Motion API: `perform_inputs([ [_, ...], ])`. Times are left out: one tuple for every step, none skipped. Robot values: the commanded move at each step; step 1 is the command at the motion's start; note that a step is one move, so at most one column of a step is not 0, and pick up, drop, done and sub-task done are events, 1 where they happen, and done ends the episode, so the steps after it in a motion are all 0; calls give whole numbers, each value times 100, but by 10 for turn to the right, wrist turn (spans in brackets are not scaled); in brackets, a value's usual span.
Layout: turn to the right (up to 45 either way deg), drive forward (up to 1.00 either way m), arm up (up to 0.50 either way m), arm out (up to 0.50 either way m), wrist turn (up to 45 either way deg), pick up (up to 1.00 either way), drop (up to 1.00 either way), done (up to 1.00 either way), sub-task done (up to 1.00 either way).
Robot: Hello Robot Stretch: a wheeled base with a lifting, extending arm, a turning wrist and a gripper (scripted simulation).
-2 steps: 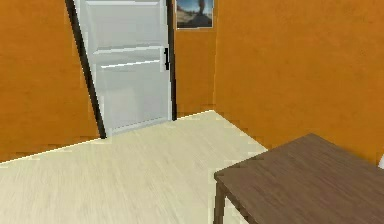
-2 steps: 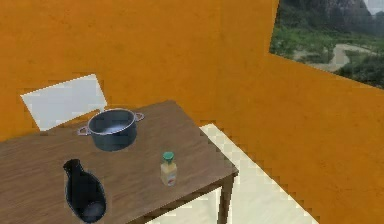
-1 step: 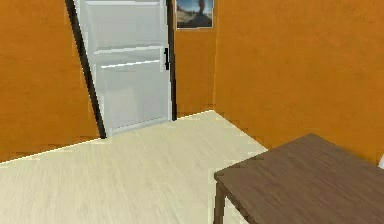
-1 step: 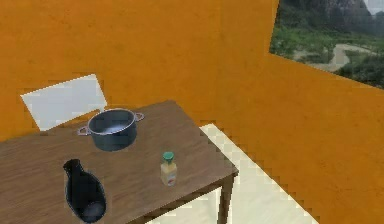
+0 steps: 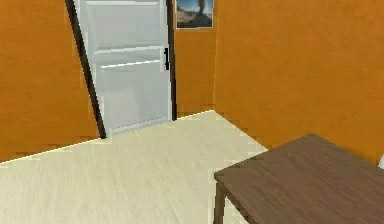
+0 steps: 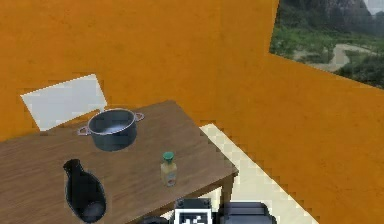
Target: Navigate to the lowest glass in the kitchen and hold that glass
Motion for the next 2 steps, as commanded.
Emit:
perform_inputs([
  [0,0,0,26,0,0,0,0,0],
  [0,0,0,0,450,0,0,0,0],
])
